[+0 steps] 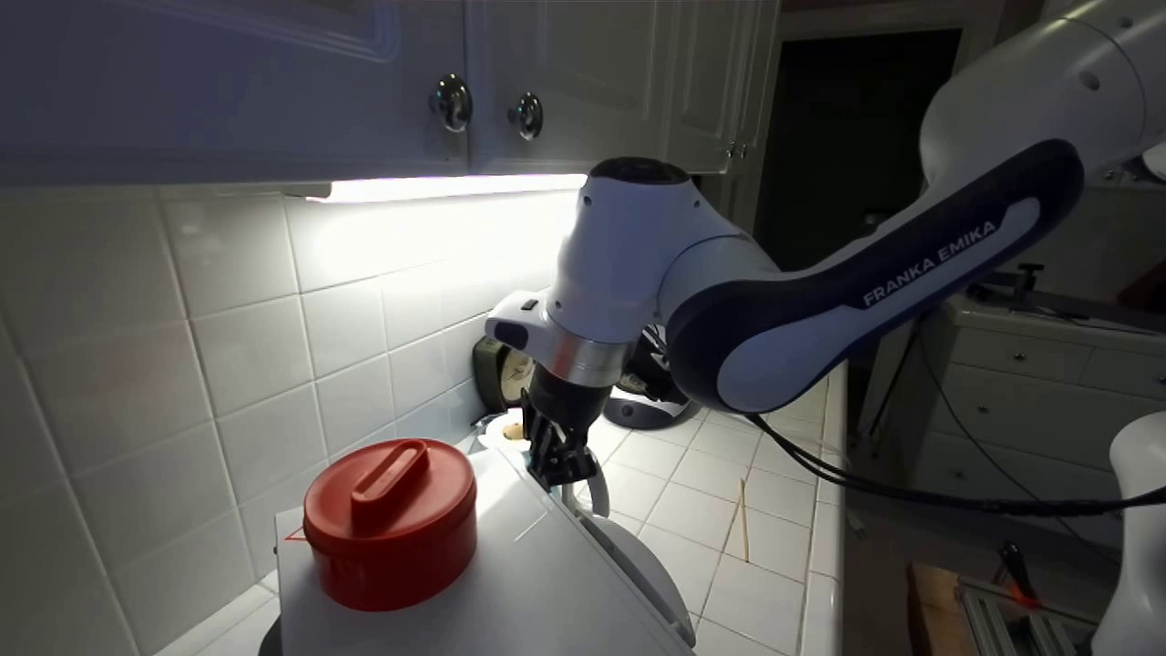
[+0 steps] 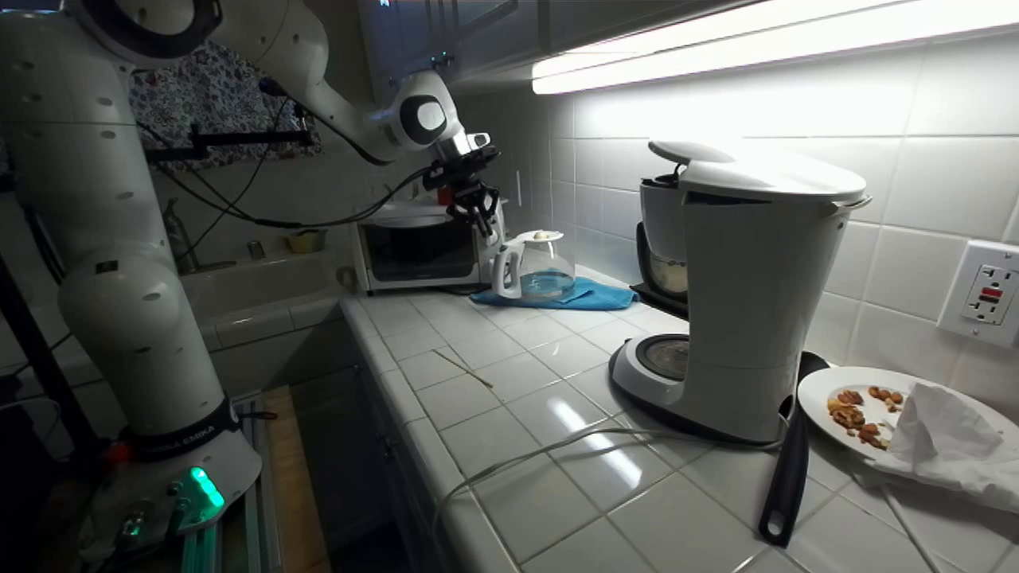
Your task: Turn the top switch on the oven grill to the left then to the right
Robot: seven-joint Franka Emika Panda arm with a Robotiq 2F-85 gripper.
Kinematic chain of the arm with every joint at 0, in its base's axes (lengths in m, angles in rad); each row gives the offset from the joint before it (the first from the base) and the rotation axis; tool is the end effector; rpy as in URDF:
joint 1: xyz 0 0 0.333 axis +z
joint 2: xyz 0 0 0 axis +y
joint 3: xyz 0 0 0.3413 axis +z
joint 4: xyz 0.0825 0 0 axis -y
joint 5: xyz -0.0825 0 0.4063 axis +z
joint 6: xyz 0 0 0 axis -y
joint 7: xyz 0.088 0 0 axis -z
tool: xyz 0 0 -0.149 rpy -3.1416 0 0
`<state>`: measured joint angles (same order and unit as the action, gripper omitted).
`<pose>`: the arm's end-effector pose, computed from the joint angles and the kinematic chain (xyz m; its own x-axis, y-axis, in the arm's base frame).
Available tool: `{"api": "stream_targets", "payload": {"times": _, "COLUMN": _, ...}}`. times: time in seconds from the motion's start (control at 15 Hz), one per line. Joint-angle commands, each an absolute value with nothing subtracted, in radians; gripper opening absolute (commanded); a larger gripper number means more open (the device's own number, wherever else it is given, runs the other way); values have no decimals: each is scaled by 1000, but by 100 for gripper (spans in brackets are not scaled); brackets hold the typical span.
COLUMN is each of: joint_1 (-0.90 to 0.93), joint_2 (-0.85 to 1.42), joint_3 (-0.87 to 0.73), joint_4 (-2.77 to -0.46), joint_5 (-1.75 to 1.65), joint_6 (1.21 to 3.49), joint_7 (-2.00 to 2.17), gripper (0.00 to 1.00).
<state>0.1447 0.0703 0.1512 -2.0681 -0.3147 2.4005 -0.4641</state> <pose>0.5943 0.1687 0.3995 0.5551 0.8264 0.0948 0.7662 -0.5524 0.3282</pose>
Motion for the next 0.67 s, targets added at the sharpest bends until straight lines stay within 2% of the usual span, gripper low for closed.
{"api": "stream_targets", "payload": {"times": 0.0, "joint_1": 168, "joint_2": 25, "joint_3": 159, "joint_4": -2087, "joint_5": -412, "joint_6": 2330, "joint_7": -372, "gripper": 7}}
{"api": "stream_targets", "payload": {"times": 0.6, "joint_1": 220, "joint_2": 53, "joint_3": 186, "joint_4": -2036, "joint_5": -588, "joint_6": 2105, "joint_7": -60, "gripper": 7}}
